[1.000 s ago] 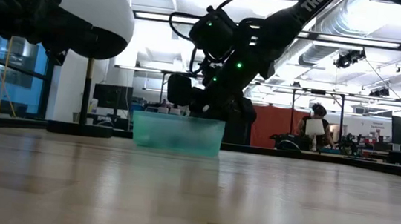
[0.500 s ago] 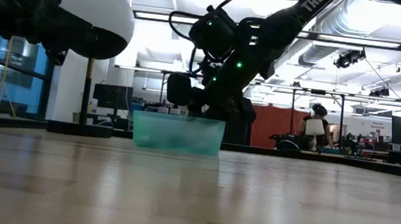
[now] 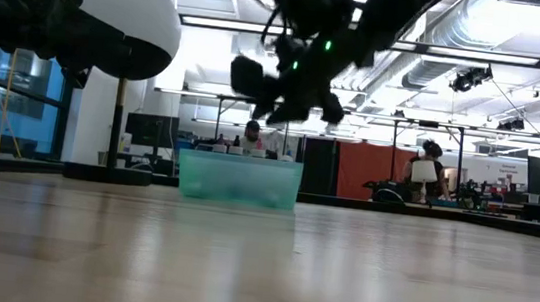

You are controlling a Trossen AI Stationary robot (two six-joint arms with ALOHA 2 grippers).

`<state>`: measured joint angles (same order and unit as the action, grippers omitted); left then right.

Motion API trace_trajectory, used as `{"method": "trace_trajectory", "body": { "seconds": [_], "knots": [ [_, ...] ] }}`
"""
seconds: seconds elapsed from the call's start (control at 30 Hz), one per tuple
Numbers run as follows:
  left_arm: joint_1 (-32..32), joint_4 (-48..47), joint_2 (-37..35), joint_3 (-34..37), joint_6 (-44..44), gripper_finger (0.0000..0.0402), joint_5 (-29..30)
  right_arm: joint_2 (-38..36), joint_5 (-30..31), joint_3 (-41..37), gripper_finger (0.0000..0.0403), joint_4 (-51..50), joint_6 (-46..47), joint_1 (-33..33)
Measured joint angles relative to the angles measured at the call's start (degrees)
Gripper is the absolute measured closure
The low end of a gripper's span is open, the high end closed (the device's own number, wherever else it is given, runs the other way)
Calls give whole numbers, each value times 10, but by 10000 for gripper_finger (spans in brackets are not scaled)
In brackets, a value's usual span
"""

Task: Pick & Place food coloring
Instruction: Return to Home Position

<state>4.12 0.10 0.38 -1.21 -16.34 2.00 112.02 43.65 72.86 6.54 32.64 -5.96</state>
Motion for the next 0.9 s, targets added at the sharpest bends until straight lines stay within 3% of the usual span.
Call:
{"method": "trace_trajectory", "body": {
  "seconds": [0.2, 0.37, 0.47, 0.67, 0.9],
  "knots": [
    [0, 0, 0, 0, 0, 273, 0, -79, -122, 0, 307, -23, -80, 0],
    [0, 0, 0, 0, 0, 273, 0, -153, -246, 0, 359, -90, -137, 0],
    [0, 0, 0, 0, 0, 273, 0, -199, -278, -13, 395, -131, -147, 0],
    [0, 0, 0, 0, 0, 273, 0, -335, -299, -137, 401, -81, -119, 0],
    [0, 0, 0, 0, 0, 273, 0, -542, -306, -360, 402, 86, -58, 0]
  ]
}}
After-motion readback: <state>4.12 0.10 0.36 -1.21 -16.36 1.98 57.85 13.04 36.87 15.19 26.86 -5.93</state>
